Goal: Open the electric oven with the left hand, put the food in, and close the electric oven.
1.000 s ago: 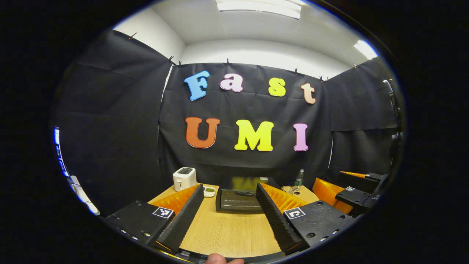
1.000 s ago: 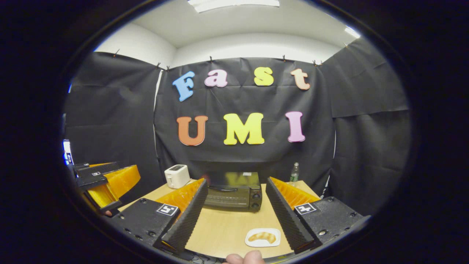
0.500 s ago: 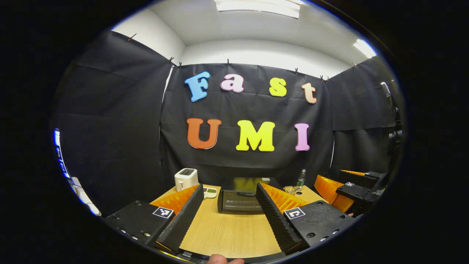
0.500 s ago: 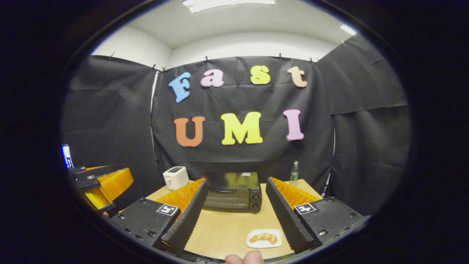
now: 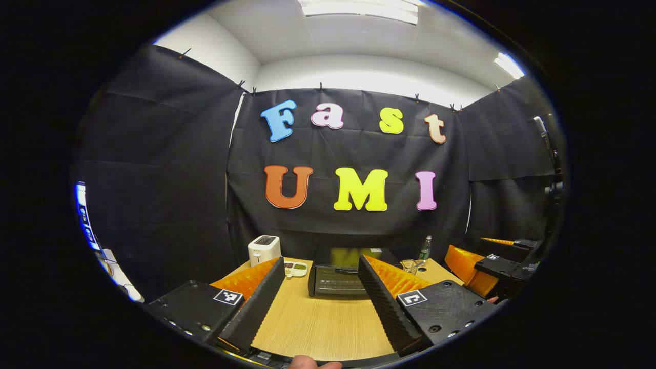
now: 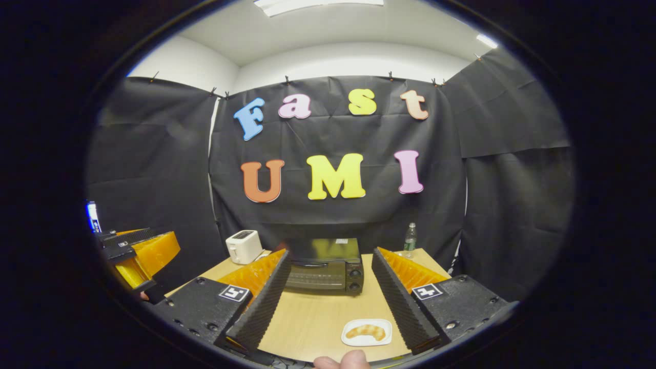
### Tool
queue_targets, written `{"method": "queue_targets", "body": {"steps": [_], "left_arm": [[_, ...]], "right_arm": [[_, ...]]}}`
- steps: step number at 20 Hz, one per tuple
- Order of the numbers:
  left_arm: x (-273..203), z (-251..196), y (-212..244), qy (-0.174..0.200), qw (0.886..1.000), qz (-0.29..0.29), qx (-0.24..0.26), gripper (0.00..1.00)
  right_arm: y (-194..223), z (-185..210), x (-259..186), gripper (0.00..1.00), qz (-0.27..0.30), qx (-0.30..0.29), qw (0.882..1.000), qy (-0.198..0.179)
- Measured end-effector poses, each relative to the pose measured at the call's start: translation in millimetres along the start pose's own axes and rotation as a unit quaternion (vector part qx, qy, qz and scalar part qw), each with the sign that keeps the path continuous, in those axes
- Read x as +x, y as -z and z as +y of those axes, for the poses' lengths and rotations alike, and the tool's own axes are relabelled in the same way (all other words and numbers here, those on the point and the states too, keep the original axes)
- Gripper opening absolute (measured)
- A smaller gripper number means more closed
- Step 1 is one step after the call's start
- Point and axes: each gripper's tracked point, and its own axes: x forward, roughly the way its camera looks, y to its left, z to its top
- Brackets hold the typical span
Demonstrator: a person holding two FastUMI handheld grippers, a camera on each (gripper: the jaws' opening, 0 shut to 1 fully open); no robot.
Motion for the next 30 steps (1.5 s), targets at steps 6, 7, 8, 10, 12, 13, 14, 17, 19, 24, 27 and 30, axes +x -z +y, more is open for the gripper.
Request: {"method": "queue_targets", "body": {"steps": [6, 7, 8, 10, 12, 13, 14, 17, 19, 24, 27, 30], "left_arm": [[5.3, -3.4, 5.0, -0.001, 1.000, 0.008, 0.003, 0.94], [7.2, -4.1, 5.3, -0.002, 1.000, 0.010, 0.003, 0.94], [9.0, -3.5, 5.9, -0.004, 1.000, 0.012, 0.003, 0.94], [13.6, -3.4, 7.0, -0.009, 1.000, 0.015, 0.002, 0.94], [22.6, -5.4, 8.9, -0.012, 1.000, 0.017, 0.004, 0.94], [27.6, -7.3, 10.3, -0.011, 1.000, 0.019, 0.004, 0.94], [33.8, -11.0, 12.7, -0.009, 1.000, 0.023, 0.003, 0.94], [53.8, -23.5, 22.8, 0.000, 0.999, 0.036, 0.000, 0.94], [70.1, -34.5, 33.1, 0.011, 0.999, 0.048, 0.000, 0.94], [128.4, -63.4, 74.6, 0.040, 0.994, 0.102, -0.021, 0.94], [174.2, -80.0, 91.4, 0.054, 0.991, 0.122, -0.020, 0.94], [223.3, -94.5, 111.2, 0.076, 0.987, 0.141, 0.001, 0.94]], "right_arm": [[-1.0, -3.5, 5.8, 0.97, 0.003, 0.000, 1.000, -0.002], [-0.3, -4.7, 7.9, 0.97, 0.004, 0.001, 1.000, -0.002], [-0.2, -5.6, 10.4, 0.97, 0.005, 0.002, 1.000, -0.003], [0.8, -8.6, 15.5, 0.97, 0.007, 0.003, 1.000, -0.004], [1.4, -14.0, 23.9, 0.98, 0.008, 0.005, 1.000, -0.004], [2.9, -17.8, 27.5, 0.98, 0.009, 0.006, 1.000, -0.002], [2.9, -23.2, 31.7, 0.98, 0.010, 0.009, 1.000, 0.002], [3.1, -45.1, 42.0, 0.99, 0.014, 0.014, 1.000, 0.018], [-0.8, -64.9, 45.9, 0.99, 0.008, 0.013, 0.999, 0.037], [-0.3, -132.8, 50.2, 1.00, 0.003, 0.005, 0.995, 0.100], [12.3, -176.2, 48.0, 0.97, 0.021, 0.020, 0.989, 0.146], [29.0, -210.3, 41.9, 0.96, 0.042, 0.037, 0.981, 0.187]]}}
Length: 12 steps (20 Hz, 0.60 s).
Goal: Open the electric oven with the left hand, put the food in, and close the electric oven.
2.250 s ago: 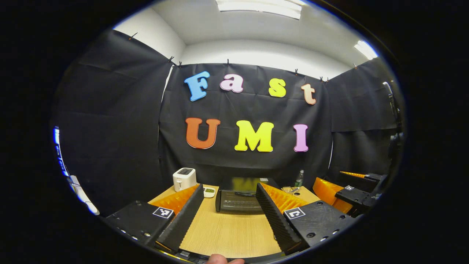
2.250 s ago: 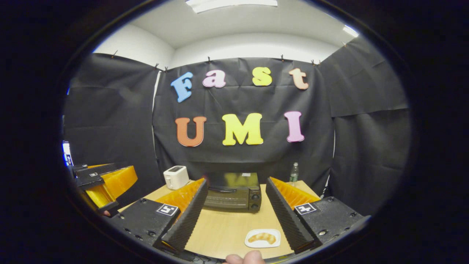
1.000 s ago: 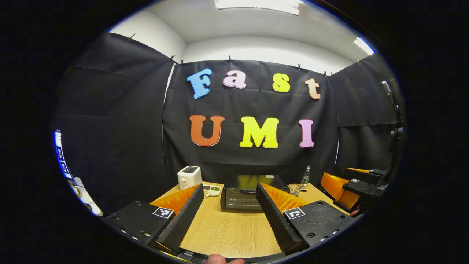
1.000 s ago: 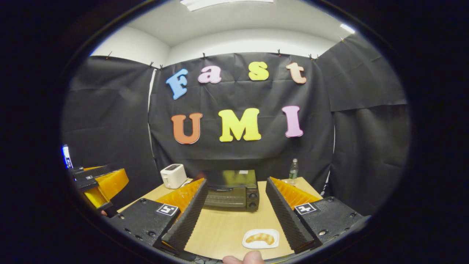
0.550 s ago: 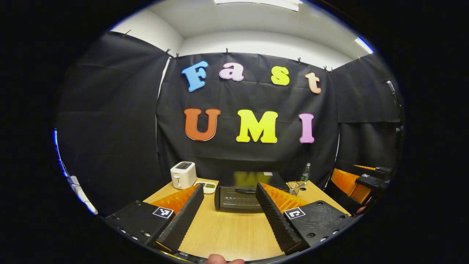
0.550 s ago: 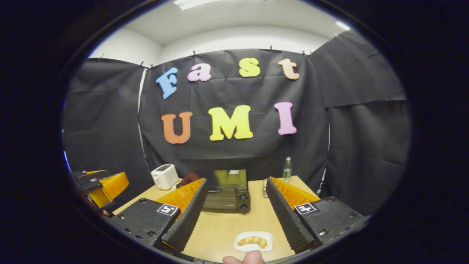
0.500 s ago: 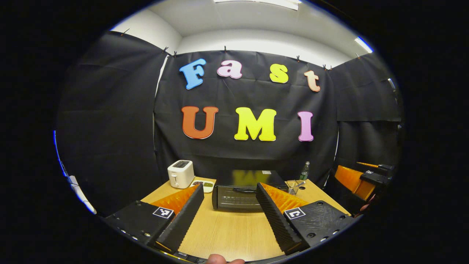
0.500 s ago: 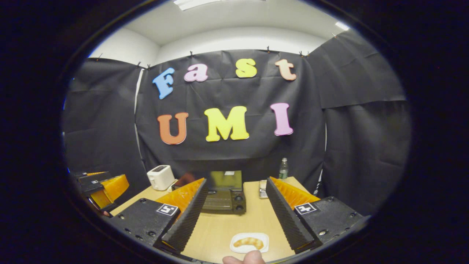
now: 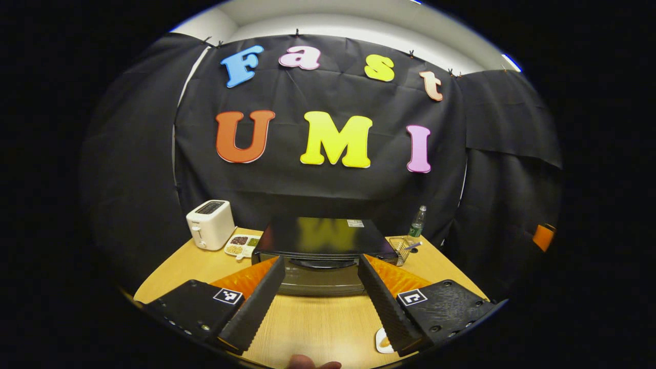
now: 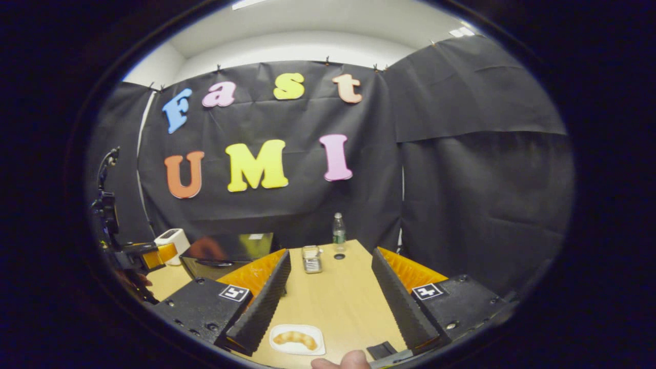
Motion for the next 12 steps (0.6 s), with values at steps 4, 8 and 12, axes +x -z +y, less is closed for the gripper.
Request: {"method": "queue_targets", "body": {"steps": [4, 8, 12], "left_arm": [[62.9, -0.1, 15.6, 0.004, 1.000, 0.031, 0.000, 0.94], [108.9, 1.4, 37.1, 0.004, 0.998, 0.059, -0.002, 0.94], [137.9, 8.3, 55.2, -0.004, 0.997, 0.082, 0.005, 0.95]], "right_arm": [[8.7, -25.9, 7.4, 0.97, 0.023, -0.003, 0.999, 0.033], [6.5, -45.8, 12.8, 0.97, 0.029, -0.017, 0.998, 0.062], [13.9, -53.8, 15.0, 0.97, 0.046, -0.018, 0.996, 0.079]]}}
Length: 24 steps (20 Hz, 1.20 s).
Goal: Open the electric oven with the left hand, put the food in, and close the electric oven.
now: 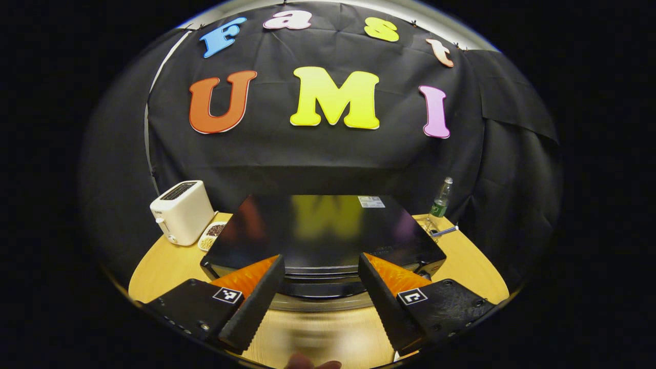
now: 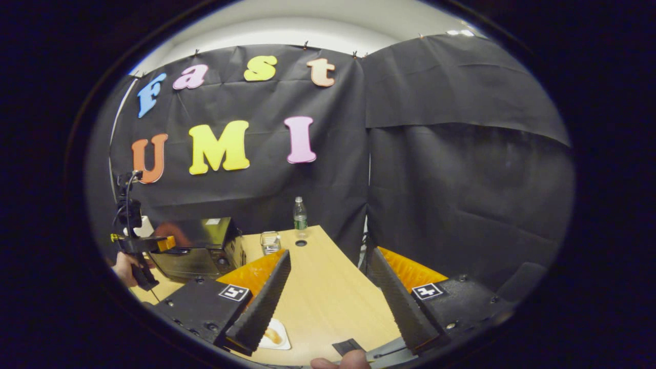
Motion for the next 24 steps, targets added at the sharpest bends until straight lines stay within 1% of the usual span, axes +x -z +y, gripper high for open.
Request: {"method": "queue_targets", "body": {"steps": [2, 5, 6, 7, 8, 12, 14, 15, 16, 17, 20, 24], "left_arm": [[5.4, 4.3, 6.1, -0.007, 1.000, 0.008, 0.002, 0.95], [7.1, 5.5, 11.8, -0.013, 1.000, 0.005, 0.020, 0.95], [4.6, 4.6, 15.3, -0.018, 0.999, 0.003, 0.034, 0.96], [1.6, 3.8, 17.9, -0.018, 0.999, -0.001, 0.037, 0.96], [-2.5, 0.0, 19.7, -0.018, 0.999, 0.000, 0.031, 0.96], [-16.8, -0.3, 30.1, -0.019, 0.999, 0.010, 0.034, 0.98], [-27.9, -1.7, 38.3, -0.013, 0.999, 0.014, 0.039, 0.98], [-35.7, -2.3, 49.3, -0.011, 0.999, 0.030, 0.017, 0.98], [-43.2, -4.6, 54.1, -0.005, 0.999, 0.032, 0.013, 0.97], [-52.2, -2.5, 63.8, -0.001, 0.999, 0.047, 0.014, 0.97], [-72.7, -5.0, 89.1, 0.005, 0.998, 0.066, 0.018, 0.96], [-84.7, -5.5, 116.5, 0.011, 0.996, 0.088, 0.016, 0.97]], "right_arm": [[2.9, -0.8, -1.0, 0.97, 0.006, -0.004, 1.000, 0.004], [4.6, 4.7, -3.0, 0.97, 0.010, -0.007, 1.000, 0.002], [8.0, 7.3, -3.0, 0.97, 0.014, -0.008, 1.000, 0.000], [9.0, 10.1, -4.4, 0.97, 0.016, -0.008, 1.000, -0.002], [11.5, 12.6, -6.2, 0.97, 0.018, -0.009, 1.000, -0.004], [14.4, 17.9, -14.2, 0.97, 0.021, -0.007, 1.000, -0.011], [14.9, 18.4, -19.8, 0.97, 0.020, -0.004, 1.000, -0.013], [15.1, 18.9, -22.8, 0.97, 0.019, -0.003, 1.000, -0.015], [17.8, 19.8, -25.2, 0.97, 0.022, -0.005, 1.000, -0.017], [21.2, 19.7, -28.4, 0.97, 0.026, -0.007, 0.999, -0.017], [29.8, 19.4, -38.8, 0.97, 0.035, -0.006, 0.999, -0.022], [37.7, 12.1, -54.3, 0.97, 0.040, -0.014, 0.999, -0.018]]}}
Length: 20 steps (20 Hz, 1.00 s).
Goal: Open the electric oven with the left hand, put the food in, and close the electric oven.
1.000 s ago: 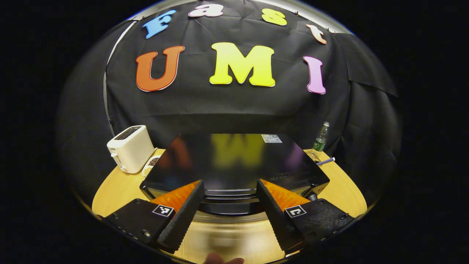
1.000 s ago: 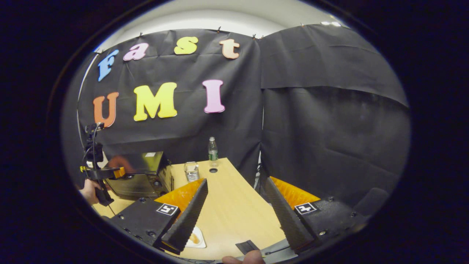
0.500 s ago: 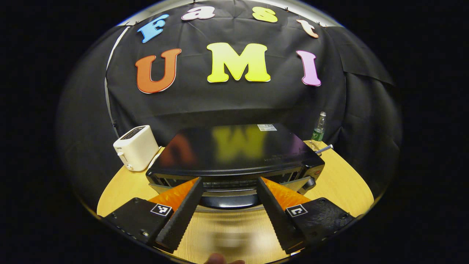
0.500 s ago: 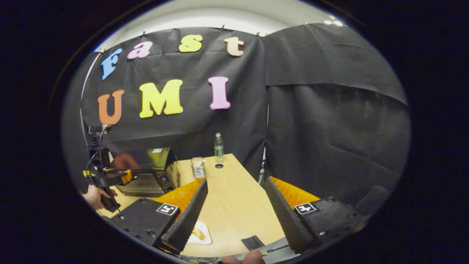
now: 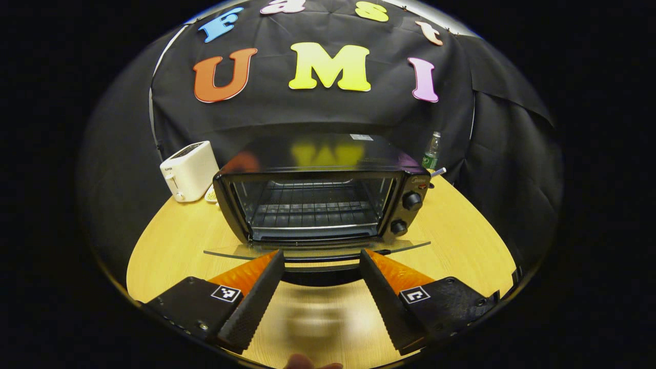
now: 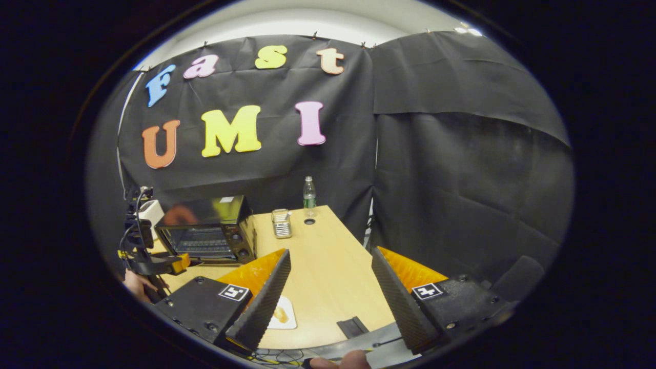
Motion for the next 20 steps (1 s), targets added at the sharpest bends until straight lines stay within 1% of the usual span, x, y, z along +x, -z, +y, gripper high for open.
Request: {"method": "queue_targets", "body": {"steps": [7, 11, 15, 20], "left_arm": [[-4.0, -0.6, 36.6, -0.001, 1.000, 0.025, 0.009, 0.97], [-3.1, -2.0, 70.0, 0.007, 0.997, 0.072, -0.027, 0.96], [3.2, -2.2, 96.9, 0.008, 0.994, 0.107, -0.037, 0.93], [16.8, 1.7, 108.8, 0.005, 0.990, 0.132, -0.044, 0.93]], "right_arm": [[8.4, -16.8, -18.6, 0.97, 0.003, 0.000, 1.000, 0.017], [15.0, -18.2, -23.9, 0.97, 0.008, -0.002, 1.000, 0.020], [18.9, -15.6, -24.8, 0.97, 0.014, -0.007, 1.000, 0.017], [21.5, -12.2, -26.2, 0.97, 0.020, -0.019, 1.000, 0.015]]}}
